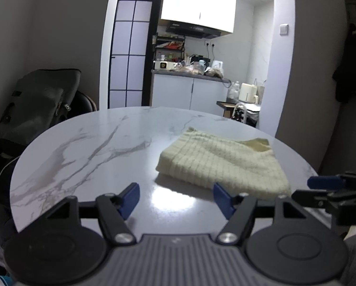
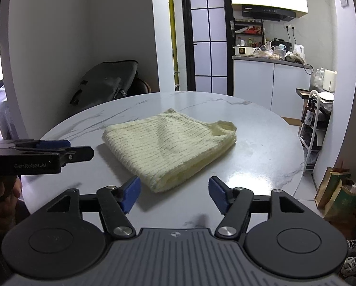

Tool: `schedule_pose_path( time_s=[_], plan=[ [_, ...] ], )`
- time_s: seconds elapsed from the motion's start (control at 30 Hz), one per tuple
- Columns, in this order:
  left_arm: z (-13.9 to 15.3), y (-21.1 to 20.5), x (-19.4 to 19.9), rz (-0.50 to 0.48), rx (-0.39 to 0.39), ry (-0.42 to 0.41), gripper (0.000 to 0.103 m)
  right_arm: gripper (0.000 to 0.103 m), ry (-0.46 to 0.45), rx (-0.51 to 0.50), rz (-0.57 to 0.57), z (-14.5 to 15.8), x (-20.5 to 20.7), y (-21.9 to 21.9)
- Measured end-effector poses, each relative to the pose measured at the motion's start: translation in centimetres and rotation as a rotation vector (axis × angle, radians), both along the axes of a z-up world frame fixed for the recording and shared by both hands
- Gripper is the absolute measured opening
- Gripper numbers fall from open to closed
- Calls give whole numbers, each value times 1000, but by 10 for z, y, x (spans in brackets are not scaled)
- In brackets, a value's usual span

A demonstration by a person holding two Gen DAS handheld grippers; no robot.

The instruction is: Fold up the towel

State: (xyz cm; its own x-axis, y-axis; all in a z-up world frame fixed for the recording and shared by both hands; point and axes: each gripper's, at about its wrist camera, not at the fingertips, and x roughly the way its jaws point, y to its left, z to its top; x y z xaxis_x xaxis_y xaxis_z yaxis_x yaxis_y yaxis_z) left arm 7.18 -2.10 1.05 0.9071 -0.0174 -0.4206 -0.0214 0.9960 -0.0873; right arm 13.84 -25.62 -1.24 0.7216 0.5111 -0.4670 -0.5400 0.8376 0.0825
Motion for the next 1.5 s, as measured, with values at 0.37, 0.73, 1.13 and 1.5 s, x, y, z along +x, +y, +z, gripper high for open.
schedule_pose_path(
  time_s=[0.37, 0.73, 1.13, 1.5],
  plan=[
    [-4, -8, -20, -17, 62, -71, 95, 89, -25, -14, -8, -4, -20, 2],
    [-6, -16, -24, -48, 98, -90, 103, 100, -66, -23, -20, -8, -36, -4],
    [-9, -13, -18, -62, 77, -56, 103, 102, -60, -51, -1, -14, -36, 0],
    [-11, -9, -17, -64, 51, -31, 103, 102, -58, -40, -4, -16, -34, 0]
  ],
)
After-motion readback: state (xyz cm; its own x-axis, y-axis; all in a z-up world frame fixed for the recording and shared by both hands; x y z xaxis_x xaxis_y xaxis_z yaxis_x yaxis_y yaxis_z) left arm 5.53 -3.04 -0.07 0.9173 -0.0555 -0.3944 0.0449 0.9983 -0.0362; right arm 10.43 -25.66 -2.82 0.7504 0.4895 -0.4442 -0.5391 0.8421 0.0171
